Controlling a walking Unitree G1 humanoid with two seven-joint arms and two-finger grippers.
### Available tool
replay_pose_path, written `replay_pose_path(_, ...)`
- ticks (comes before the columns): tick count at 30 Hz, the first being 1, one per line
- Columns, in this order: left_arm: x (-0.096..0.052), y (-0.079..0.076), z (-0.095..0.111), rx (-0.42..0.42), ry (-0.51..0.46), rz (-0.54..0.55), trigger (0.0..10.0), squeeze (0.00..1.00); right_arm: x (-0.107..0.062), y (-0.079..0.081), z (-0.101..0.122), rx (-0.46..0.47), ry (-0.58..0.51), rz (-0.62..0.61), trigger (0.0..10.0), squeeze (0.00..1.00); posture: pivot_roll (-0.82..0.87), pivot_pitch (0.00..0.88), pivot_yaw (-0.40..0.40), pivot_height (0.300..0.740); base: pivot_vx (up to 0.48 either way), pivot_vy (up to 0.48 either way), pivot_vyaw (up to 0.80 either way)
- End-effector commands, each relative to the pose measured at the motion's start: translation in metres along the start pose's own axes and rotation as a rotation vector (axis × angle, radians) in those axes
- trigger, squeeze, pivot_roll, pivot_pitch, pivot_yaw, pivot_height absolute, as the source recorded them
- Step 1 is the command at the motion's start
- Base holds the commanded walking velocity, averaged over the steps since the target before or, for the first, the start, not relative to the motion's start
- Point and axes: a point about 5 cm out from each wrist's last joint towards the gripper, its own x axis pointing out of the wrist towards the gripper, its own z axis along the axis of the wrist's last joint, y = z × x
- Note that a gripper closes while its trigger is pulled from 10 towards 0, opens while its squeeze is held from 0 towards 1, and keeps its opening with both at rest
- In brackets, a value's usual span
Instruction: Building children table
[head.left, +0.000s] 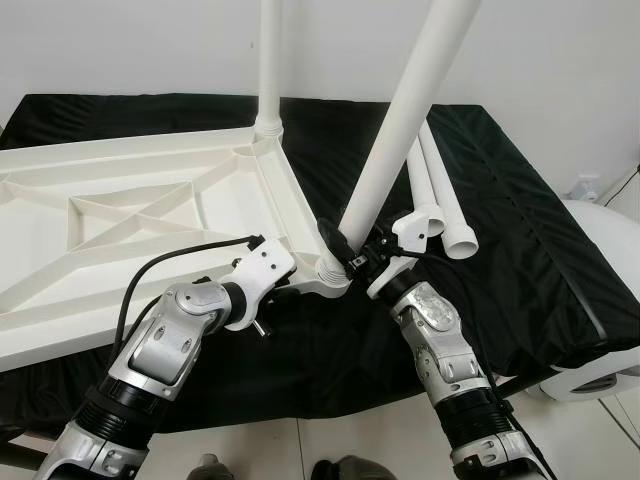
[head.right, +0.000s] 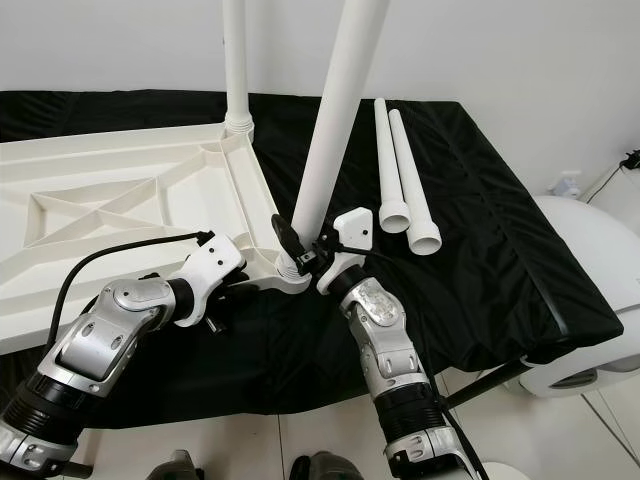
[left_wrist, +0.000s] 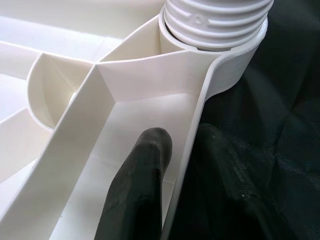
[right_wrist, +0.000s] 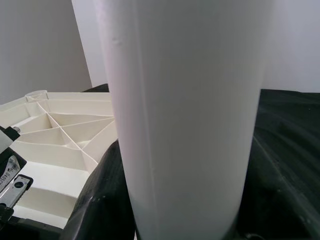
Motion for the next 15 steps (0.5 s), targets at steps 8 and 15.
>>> replay_pose_path(8, -0.014, 0.017, 0.021, 0.065, -0.078, 0.114, 10.0, 0.0, -0.037, -0.014, -0.067, 0.063, 0.358, -0.13, 10.0, 0.0, 0.05, 0.044, -0.071, 0.74, 0.0, 0.0, 0.0)
replay_pose_path(15, -0.015, 0.016, 0.023, 0.067, -0.082, 0.115, 10.0, 0.0, -0.032, -0.018, -0.064, 0.065, 0.351, -0.173, 10.0, 0.0, 0.06, 0.046, -0.073, 0.74, 0.0, 0.0, 0.0)
